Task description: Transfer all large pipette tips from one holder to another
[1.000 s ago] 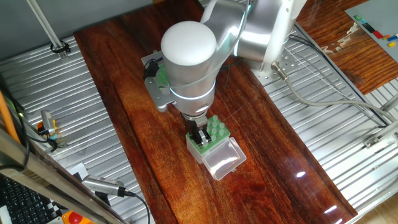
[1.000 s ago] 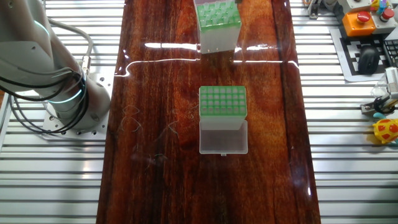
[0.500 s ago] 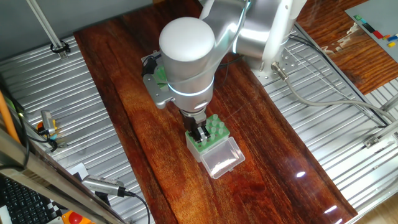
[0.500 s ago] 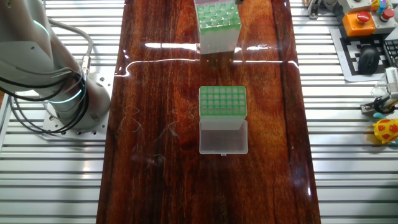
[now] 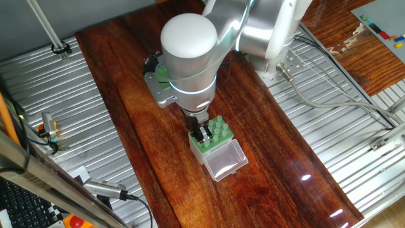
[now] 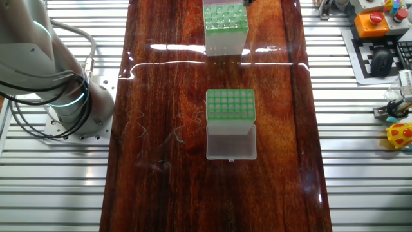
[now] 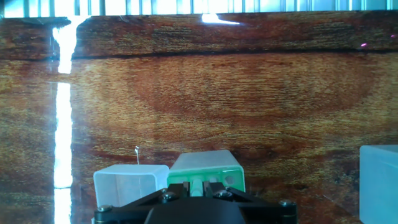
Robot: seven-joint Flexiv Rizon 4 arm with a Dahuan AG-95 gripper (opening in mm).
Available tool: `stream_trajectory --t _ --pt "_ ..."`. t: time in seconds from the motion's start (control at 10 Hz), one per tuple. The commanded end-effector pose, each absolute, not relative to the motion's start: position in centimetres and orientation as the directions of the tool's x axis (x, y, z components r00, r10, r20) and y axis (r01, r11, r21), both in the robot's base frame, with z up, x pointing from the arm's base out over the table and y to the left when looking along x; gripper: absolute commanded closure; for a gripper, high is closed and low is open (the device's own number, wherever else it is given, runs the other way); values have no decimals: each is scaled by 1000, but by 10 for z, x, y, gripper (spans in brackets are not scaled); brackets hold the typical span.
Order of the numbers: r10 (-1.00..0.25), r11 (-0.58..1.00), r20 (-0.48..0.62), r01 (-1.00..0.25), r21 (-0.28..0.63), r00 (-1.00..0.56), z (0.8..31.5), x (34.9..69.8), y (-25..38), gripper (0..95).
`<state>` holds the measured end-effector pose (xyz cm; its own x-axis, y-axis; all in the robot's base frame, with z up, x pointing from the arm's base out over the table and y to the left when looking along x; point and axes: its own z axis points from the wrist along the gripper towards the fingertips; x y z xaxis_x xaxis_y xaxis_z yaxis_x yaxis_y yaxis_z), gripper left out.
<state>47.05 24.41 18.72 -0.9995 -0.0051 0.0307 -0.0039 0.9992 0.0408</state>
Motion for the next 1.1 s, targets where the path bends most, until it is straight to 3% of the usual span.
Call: stream_trajectory --t 0.1,1.1 --pt "-8 999 33 -6 42 -999 188 470 243 950" --pt "-32 999 31 -31 44 -999 218 466 251 950"
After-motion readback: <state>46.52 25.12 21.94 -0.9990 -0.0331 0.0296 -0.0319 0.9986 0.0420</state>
